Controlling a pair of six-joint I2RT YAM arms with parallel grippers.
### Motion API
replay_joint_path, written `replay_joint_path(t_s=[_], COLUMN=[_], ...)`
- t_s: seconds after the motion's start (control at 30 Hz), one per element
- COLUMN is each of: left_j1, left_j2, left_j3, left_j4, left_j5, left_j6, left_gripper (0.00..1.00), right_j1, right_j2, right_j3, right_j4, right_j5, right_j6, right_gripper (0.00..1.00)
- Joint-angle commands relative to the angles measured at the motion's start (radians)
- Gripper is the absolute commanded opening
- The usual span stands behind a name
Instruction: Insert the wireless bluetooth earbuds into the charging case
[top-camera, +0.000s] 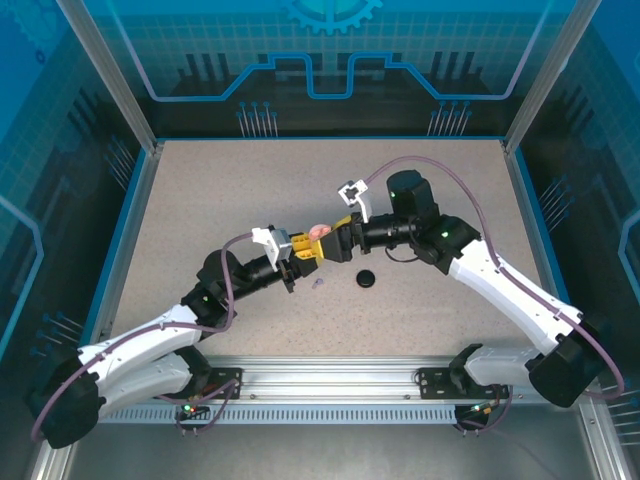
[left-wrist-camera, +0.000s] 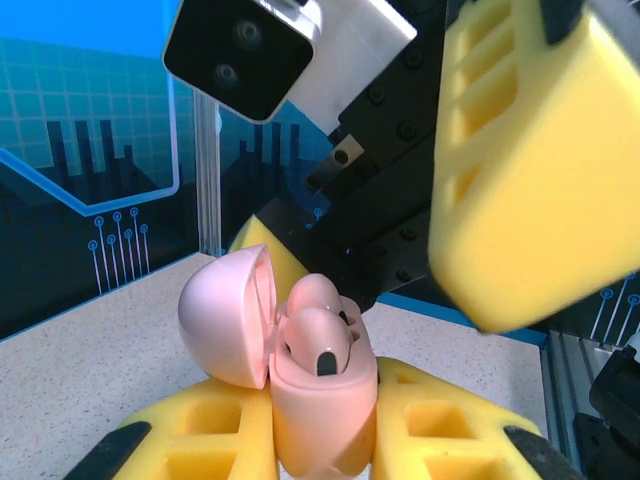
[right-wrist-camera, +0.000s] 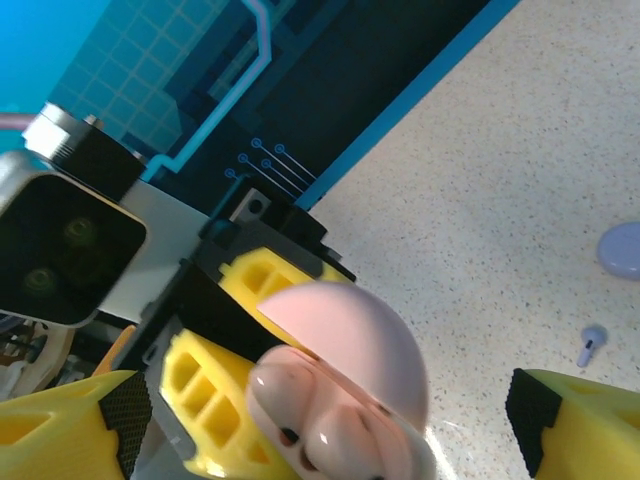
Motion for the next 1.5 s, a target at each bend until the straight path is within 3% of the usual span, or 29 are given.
replay_joint_path(t_s=[0.0, 0.37, 0.93, 1.13, 1.3, 1.4, 1.47], left_j1=[-0.007, -0.008, -0.007, -0.008, -0.007, -0.007, -0.008], left_j2=[0.003, 0.010, 0.024, 0.026, 0.030, 0.045, 0.071], left_j3=[0.032, 0.029, 0.035, 0.037, 0.032, 0.033, 0.046], left_j4=[0.031, 0.023, 0.020, 0.017, 0.005, -0.021, -0.051], left_j5=[0.015, 0.000, -0.017, -0.013, -0.045, -0.069, -0.107], left_j6=[-0.002, 0.008, 0.014, 0.008, -0.020, -0.046, -0.083], left_gripper=[0.06, 0.06, 0.06, 0.07, 0.07, 0.07, 0.08], right_j1=[0.011, 0.011, 0.010, 0.002, -0.035, -0.075, -0.110], right_j2=[0.003, -0.018, -0.074, -0.106, -0.204, -0.292, -0.349], right_j3=[0.056, 0.100, 0.081, 0.094, 0.042, -0.025, -0.076], right_j4=[0.043, 0.002, -0.099, -0.165, -0.183, -0.179, -0.170], right_j5=[-0.043, -0.068, -0.038, 0.082, 0.300, 0.429, 0.474], right_j6=[-0.010, -0.044, -0.064, -0.106, -0.110, -0.098, -0.092], right_gripper=[0.92, 0.85, 0.84, 0.86, 0.89, 0.99, 1.00])
